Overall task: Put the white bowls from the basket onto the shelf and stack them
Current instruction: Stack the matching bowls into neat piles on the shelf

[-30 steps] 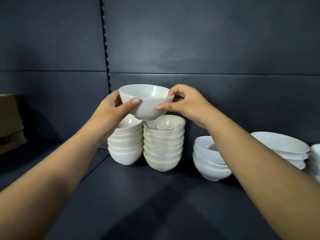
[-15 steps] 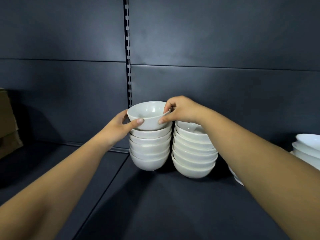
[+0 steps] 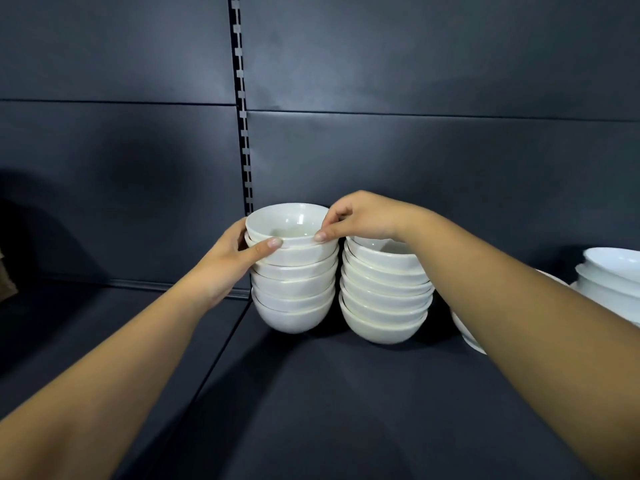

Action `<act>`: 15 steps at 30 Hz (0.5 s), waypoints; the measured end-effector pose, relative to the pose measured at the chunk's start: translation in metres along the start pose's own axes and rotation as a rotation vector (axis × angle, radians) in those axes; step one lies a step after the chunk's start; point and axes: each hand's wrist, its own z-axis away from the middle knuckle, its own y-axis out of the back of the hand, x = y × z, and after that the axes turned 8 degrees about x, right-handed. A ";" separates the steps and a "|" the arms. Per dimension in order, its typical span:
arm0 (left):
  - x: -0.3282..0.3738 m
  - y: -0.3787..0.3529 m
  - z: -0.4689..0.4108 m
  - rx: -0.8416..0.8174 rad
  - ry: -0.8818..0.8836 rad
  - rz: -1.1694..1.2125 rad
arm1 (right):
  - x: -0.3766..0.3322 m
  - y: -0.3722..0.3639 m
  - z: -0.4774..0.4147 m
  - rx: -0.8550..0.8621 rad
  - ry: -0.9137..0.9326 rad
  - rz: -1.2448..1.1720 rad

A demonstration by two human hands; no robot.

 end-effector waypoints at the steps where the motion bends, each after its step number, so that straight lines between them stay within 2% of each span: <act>1: 0.000 0.000 0.000 0.003 0.008 0.012 | 0.001 -0.001 0.000 0.005 0.001 -0.001; 6: -0.003 0.000 0.002 0.034 0.019 -0.001 | 0.003 -0.005 0.003 0.049 0.009 -0.040; 10: 0.002 -0.003 0.011 0.100 -0.005 -0.029 | 0.003 -0.006 0.018 0.173 0.033 -0.053; 12: 0.007 -0.007 0.021 0.198 -0.012 -0.084 | 0.004 -0.003 0.027 0.264 0.035 -0.071; 15: 0.021 -0.020 0.041 0.438 -0.019 -0.080 | 0.004 0.007 0.049 0.391 0.061 -0.054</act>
